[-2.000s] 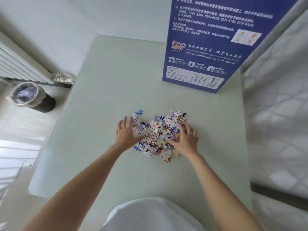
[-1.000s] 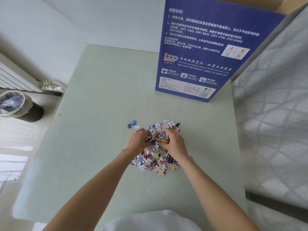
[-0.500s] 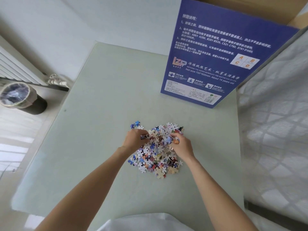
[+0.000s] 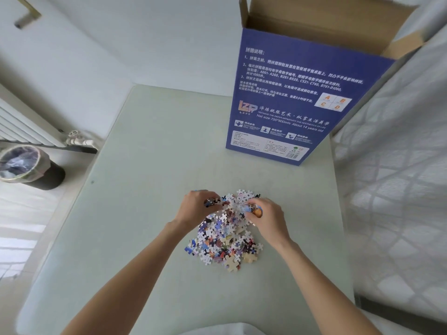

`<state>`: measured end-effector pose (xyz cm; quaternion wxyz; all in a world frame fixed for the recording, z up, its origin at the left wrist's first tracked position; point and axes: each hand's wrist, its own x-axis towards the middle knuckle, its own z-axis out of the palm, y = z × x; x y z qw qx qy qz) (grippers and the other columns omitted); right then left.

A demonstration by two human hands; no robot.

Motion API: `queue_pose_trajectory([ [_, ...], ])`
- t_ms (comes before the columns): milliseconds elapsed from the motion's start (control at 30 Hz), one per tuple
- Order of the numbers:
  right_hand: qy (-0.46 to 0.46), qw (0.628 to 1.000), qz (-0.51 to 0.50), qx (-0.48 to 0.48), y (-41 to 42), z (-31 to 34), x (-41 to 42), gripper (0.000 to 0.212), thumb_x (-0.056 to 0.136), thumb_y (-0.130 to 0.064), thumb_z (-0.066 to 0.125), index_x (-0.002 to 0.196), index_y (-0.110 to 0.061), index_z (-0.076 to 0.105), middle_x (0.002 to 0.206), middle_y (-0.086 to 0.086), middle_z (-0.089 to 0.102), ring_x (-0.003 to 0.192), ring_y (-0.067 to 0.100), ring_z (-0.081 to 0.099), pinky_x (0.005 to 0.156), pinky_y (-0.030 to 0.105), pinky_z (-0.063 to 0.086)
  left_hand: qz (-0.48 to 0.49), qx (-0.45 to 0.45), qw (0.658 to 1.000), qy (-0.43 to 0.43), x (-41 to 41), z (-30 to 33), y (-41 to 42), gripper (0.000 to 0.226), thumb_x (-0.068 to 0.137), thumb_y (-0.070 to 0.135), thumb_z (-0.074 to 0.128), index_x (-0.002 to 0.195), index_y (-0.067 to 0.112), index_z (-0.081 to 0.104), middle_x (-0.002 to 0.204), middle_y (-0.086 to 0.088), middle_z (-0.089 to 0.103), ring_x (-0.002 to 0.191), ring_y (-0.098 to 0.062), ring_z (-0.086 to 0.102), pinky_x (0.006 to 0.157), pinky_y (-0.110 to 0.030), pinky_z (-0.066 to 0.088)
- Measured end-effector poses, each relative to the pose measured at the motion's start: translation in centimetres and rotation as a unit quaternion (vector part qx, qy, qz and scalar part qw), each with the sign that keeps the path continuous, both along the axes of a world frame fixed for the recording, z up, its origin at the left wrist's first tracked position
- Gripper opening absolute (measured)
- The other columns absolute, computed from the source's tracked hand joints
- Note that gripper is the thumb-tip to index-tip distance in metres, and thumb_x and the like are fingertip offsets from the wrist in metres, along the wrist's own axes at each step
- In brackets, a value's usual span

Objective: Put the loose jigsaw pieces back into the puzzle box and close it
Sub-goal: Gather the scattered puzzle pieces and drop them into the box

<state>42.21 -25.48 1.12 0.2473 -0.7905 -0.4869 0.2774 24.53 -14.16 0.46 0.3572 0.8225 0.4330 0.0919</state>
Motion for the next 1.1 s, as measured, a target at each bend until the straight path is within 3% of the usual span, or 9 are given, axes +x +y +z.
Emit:
queue_pose_trajectory([
  [167, -0.017, 0.993, 0.028, 0.113, 1.7, 8.9, 3.7, 0.027, 0.076, -0.020, 0.076, 0.102, -0.017, 0.070, 0.097, -0.005, 0.066, 0.082, 0.006, 0.057, 0.071, 0.001, 0.036, -0.038, 0.084, 0.991, -0.096, 2.9, 7.0, 2.7, 0.022, 0.078, 0.034, 0.071, 0.092, 0.017, 0.072, 0.083, 0.006, 0.069, 0.069, -0.009, 0.061, 0.065, -0.022, 0.048],
  [267, -0.034, 0.980, 0.032, 0.196, 3.5, 15.4, 6.4, 0.026, 0.075, -0.021, 0.077, 0.100, -0.019, 0.070, 0.092, -0.010, 0.067, 0.081, 0.006, 0.060, 0.072, 0.014, 0.045, -0.043, 0.126, 0.978, -0.160, 5.4, 12.7, 5.0, 0.017, 0.078, 0.025, 0.074, 0.091, 0.014, 0.072, 0.079, 0.009, 0.064, 0.064, -0.005, 0.055, 0.060, -0.016, 0.041],
  [367, -0.047, 0.966, 0.029, 0.252, 6.0, 21.2, 9.2, 0.023, 0.078, -0.024, 0.074, 0.100, -0.022, 0.069, 0.091, -0.017, 0.065, 0.083, 0.003, 0.060, 0.070, 0.012, 0.046, -0.042, 0.180, 0.961, -0.205, 8.4, 18.6, 7.6, 0.017, 0.077, 0.022, 0.074, 0.091, 0.012, 0.071, 0.081, 0.007, 0.064, 0.067, -0.008, 0.055, 0.061, -0.017, 0.042],
  [533, -0.137, 0.934, -0.017, 0.329, 11.2, 27.3, 14.3, 0.023, 0.078, -0.022, 0.074, 0.100, -0.017, 0.070, 0.090, -0.007, 0.066, 0.079, 0.007, 0.058, 0.075, 0.015, 0.043, -0.056, 0.287, 0.923, -0.251, 14.5, 26.5, 12.6, 0.016, 0.079, 0.024, 0.072, 0.088, 0.011, 0.070, 0.079, -0.001, 0.066, 0.068, -0.015, 0.054, 0.061, -0.024, 0.039],
  [633, -0.200, 0.929, -0.024, 0.311, 13.7, 27.7, 16.5, 0.026, 0.078, -0.022, 0.074, 0.102, -0.016, 0.069, 0.097, 0.004, 0.069, 0.087, 0.022, 0.060, 0.082, 0.037, 0.046, -0.080, 0.298, 0.930, -0.198, 17.6, 27.3, 15.4, 0.022, 0.080, 0.022, 0.071, 0.100, 0.012, 0.071, 0.094, -0.006, 0.069, 0.084, -0.021, 0.061, 0.070, -0.022, 0.038],
  [700, -0.235, 0.931, 0.016, 0.279, 15.0, 27.4, 17.4, 0.025, 0.079, -0.021, 0.072, 0.104, -0.018, 0.068, 0.097, 0.007, 0.067, 0.087, 0.023, 0.058, 0.077, 0.034, 0.043, -0.105, 0.288, 0.942, -0.135, 18.7, 26.8, 16.8, 0.026, 0.081, 0.023, 0.070, 0.105, 0.012, 0.069, 0.101, -0.006, 0.069, 0.092, -0.021, 0.062, 0.072, -0.018, 0.036],
  [833, -0.295, 0.925, 0.107, 0.215, 16.8, 27.0, 17.9, 0.024, 0.083, -0.019, 0.069, 0.107, -0.018, 0.066, 0.098, 0.004, 0.062, 0.083, 0.015, 0.051, 0.073, 0.029, 0.039, -0.154, 0.282, 0.946, -0.034, 19.0, 25.9, 18.4, 0.019, 0.084, 0.029, 0.067, 0.098, 0.017, 0.071, 0.089, -0.002, 0.069, 0.081, -0.018, 0.058, 0.058, -0.023, 0.032],
  [967, -0.316, 0.923, 0.165, 0.146, 18.1, 27.3, 18.1, 0.026, 0.085, -0.024, 0.066, 0.110, -0.021, 0.065, 0.098, 0.003, 0.062, 0.084, 0.017, 0.053, 0.075, 0.034, 0.045, -0.155, 0.278, 0.948, -0.018, 18.7, 25.9, 19.2, 0.022, 0.081, 0.036, 0.069, 0.099, 0.022, 0.069, 0.088, 0.000, 0.067, 0.081, -0.018, 0.055, 0.069, -0.028, 0.043],
  [1100, -0.266, 0.936, 0.206, 0.106, 18.5, 27.5, 18.3, 0.026, 0.086, -0.024, 0.065, 0.112, -0.020, 0.065, 0.103, -0.001, 0.065, 0.088, 0.014, 0.056, 0.074, 0.027, 0.043, -0.156, 0.275, 0.948, -0.045, 18.5, 25.8, 19.6, 0.020, 0.078, 0.030, 0.072, 0.096, 0.024, 0.067, 0.090, 0.006, 0.067, 0.086, -0.014, 0.059, 0.076, -0.029, 0.046],
])
